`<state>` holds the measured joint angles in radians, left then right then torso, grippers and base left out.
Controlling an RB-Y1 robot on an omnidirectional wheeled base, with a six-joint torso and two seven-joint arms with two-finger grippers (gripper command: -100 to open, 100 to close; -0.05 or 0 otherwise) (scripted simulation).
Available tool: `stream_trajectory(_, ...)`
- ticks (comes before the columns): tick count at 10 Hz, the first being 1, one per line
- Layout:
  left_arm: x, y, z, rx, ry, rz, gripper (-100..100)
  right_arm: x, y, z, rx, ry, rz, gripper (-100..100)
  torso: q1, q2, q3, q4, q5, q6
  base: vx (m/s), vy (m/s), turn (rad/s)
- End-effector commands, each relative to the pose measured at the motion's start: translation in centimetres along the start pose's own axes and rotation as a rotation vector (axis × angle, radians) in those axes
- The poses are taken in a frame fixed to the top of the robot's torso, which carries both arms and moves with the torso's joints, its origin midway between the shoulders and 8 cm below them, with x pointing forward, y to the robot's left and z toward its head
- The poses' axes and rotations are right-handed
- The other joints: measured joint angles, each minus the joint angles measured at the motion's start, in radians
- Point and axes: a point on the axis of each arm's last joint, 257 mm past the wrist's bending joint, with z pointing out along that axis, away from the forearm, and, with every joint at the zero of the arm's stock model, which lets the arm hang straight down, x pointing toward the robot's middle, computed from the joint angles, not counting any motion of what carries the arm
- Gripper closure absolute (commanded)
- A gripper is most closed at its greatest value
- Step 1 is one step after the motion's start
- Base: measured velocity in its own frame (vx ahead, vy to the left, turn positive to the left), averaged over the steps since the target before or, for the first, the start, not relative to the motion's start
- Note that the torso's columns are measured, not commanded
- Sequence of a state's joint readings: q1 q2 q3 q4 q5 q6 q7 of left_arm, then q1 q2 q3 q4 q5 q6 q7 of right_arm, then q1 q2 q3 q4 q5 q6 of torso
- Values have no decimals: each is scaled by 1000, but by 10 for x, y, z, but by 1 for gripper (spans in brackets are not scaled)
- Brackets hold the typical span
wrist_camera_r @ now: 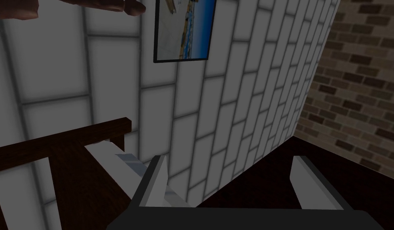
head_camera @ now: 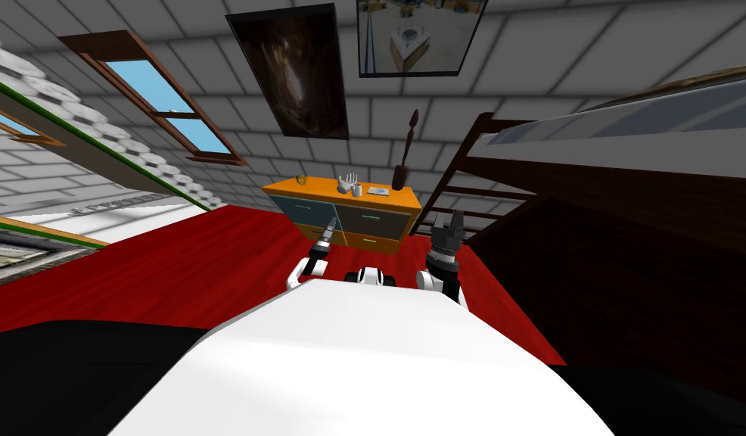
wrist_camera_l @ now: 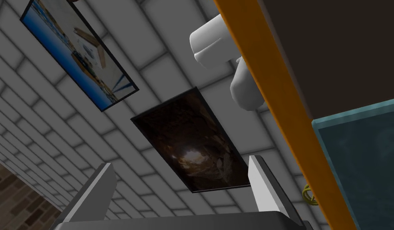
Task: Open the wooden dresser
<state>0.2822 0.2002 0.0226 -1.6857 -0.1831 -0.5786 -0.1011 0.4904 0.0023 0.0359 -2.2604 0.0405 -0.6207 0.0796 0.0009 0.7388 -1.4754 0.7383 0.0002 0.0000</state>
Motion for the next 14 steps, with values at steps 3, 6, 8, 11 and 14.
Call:
stream_trajectory(3,23,36,-5,-65,35,10,-100,0,0,0,0,0,0,0,-1,0,0,0,0,0,87,-41,-17)
stream_trajectory(6,37,56,-11,-103,56,11,-100,0,0,0,0,0,0,0,0,0,0,0,0,0,83,-39,-14)
stream_trajectory(8,46,68,-16,-129,69,10,-100,0,0,0,0,0,0,0,0,-1,-1,0,0,0,83,-23,-10)
stream_trajectory(11,66,90,-24,-174,95,6,-100,0,0,0,0,0,0,0,-2,-2,-1,-1,-1,0,109,-42,-20)
stream_trajectory(14,89,107,-32,-216,116,-13,-100,0,0,0,0,0,0,0,0,0,0,0,0,0,94,-42,-18)
